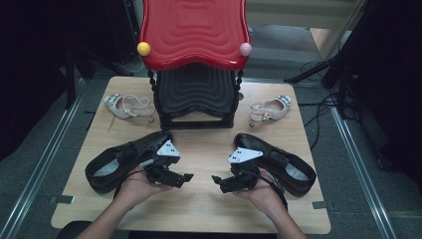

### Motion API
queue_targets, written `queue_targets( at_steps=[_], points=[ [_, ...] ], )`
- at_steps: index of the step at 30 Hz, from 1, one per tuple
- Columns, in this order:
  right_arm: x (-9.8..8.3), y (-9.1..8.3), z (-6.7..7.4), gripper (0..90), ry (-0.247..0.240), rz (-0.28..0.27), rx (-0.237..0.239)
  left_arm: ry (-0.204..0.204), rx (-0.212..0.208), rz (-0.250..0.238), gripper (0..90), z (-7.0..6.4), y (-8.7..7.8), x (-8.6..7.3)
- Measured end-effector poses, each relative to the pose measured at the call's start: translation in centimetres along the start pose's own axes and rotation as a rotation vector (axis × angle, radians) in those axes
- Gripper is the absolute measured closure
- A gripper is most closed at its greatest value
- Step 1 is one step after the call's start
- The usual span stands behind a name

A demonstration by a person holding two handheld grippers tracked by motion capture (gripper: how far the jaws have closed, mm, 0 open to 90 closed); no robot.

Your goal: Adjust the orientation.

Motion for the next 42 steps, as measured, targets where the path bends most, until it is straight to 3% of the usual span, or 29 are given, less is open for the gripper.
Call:
queue_targets(
  at_steps=[2,4,8,9,12,14,16,24,26,28,37,42],
  points=[
    [0.1,-0.2,0.1,10.2,-0.009,-0.007,0.021,-0.006,-0.01,-0.004,23.4,0.0,-0.1,0.1],
    [0.4,-0.4,0.0,16.6,-0.001,-0.018,0.055,-0.015,-0.014,0.014,23.7,0.5,-0.2,-0.1],
    [0.3,-0.5,-0.6,20.5,0.01,-0.009,0.034,-0.012,-0.024,0.024,19.9,0.5,-0.3,-0.3],
    [0.4,-0.7,-0.8,24.0,0.015,-0.015,0.035,-0.006,-0.041,0.012,19.2,0.4,-0.5,-0.2],
    [0.5,-0.8,-1.1,26.5,0.024,-0.022,0.038,0.012,-0.041,0.002,18.7,0.3,-0.8,-0.1],
    [0.5,-0.9,-1.3,27.2,0.03,-0.022,0.042,0.031,-0.035,0.002,28.4,0.3,-0.9,-0.1],
    [0.4,-0.9,-1.3,33.2,0.028,-0.016,0.056,0.068,-0.055,0.005,34.7,0.3,-1.0,-0.3],
    [0.6,-0.7,-1.0,42.6,0.05,0.0,0.122,0.045,-0.065,-0.035,47.9,1.0,-2.1,-0.2],
    [0.6,-0.7,-0.9,46.0,0.03,0.002,0.124,0.008,-0.08,-0.019,48.0,1.4,-2.3,-0.5],
    [0.7,-0.8,-0.8,49.3,0.031,0.001,0.127,0.0,-0.077,-0.014,47.9,1.5,-2.3,-0.6],
    [0.6,-0.8,-0.3,52.8,0.024,0.008,0.132,0.022,-0.07,0.004,44.3,1.2,-2.5,-1.0],
    [0.7,-1.3,-0.3,50.4,0.029,0.007,0.135,0.036,-0.092,0.028,44.4,0.7,-2.7,-1.1]
  ],
)
Point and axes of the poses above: each handheld gripper's, and its own axes: y roughly forward along the jaws, x roughly out of its top, z roughly to its left, the point moved 9 cm from there along y, roughly forward along the jaws, and after that the axes turned 7 degrees about z, right-handed, at the moved point
